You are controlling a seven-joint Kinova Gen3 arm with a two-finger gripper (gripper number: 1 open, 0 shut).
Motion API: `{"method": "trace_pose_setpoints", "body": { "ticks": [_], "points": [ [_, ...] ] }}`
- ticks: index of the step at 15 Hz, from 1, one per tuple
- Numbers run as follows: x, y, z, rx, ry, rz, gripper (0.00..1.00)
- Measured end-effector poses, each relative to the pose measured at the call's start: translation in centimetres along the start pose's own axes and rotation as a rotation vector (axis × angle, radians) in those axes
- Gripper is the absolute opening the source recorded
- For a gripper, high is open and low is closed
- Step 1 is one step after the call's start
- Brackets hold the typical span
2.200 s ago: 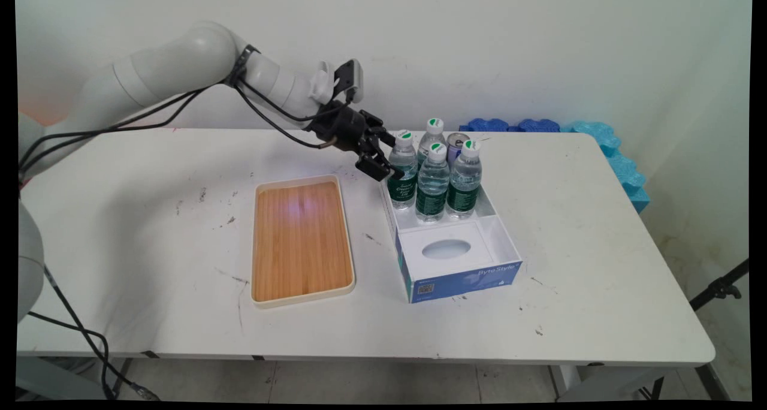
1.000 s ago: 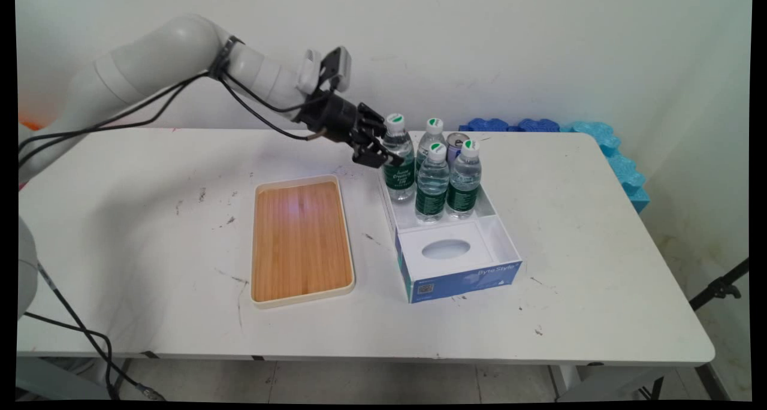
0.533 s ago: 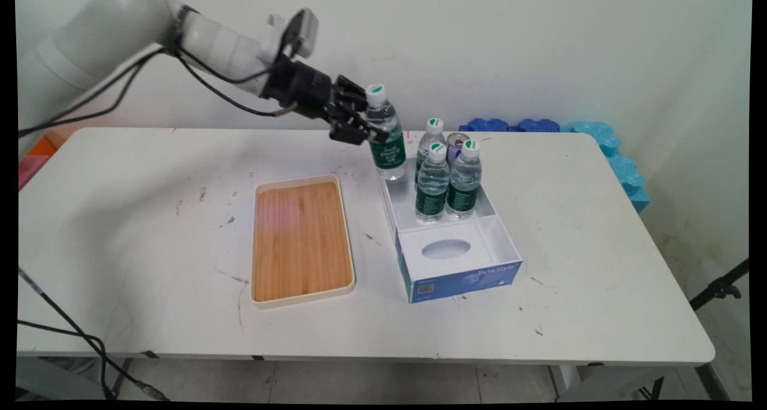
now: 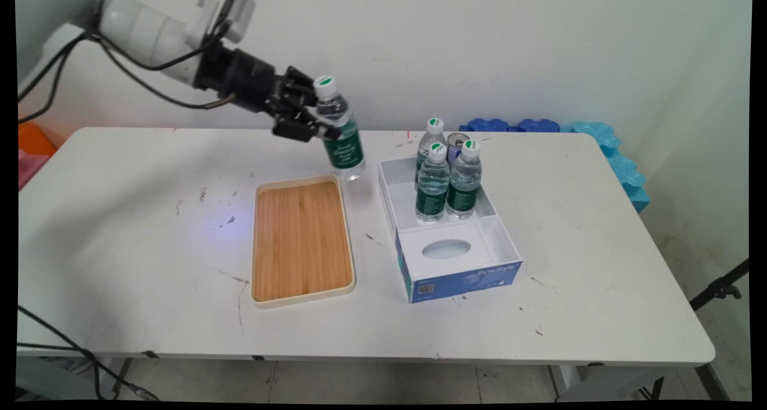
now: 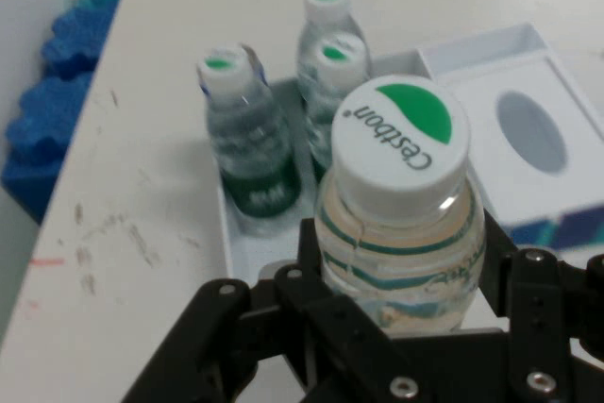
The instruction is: Place the picked object on the tray
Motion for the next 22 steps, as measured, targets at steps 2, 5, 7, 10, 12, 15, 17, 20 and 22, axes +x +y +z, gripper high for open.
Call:
{"method": "trace_pose_setpoints", "body": {
  "ticks": [2, 5, 7, 10, 12, 15, 17, 20, 22],
  "points": [
    [-1.1, 1.0, -0.9, -0.009, -0.019, -0.002, 0.0],
    [-2.5, 2.4, -1.1, -0.02, -0.04, -0.008, 0.0],
    [-3.5, 3.5, -0.7, -0.027, -0.059, -0.011, 0.0],
    [-4.6, 5.1, 0.2, -0.04, -0.088, -0.015, 0.0],
    [-5.5, 6.1, 0.9, -0.049, -0.109, -0.018, 0.0],
    [-6.5, 7.5, 1.9, -0.062, -0.134, -0.024, 0.0],
    [-6.9, 8.3, 2.4, -0.074, -0.146, -0.03, 0.0],
    [-7.2, 9.1, 3.0, -0.083, -0.154, -0.031, 0.0],
    [-7.4, 9.4, 3.3, -0.085, -0.156, -0.029, 0.0]
  ]
}}
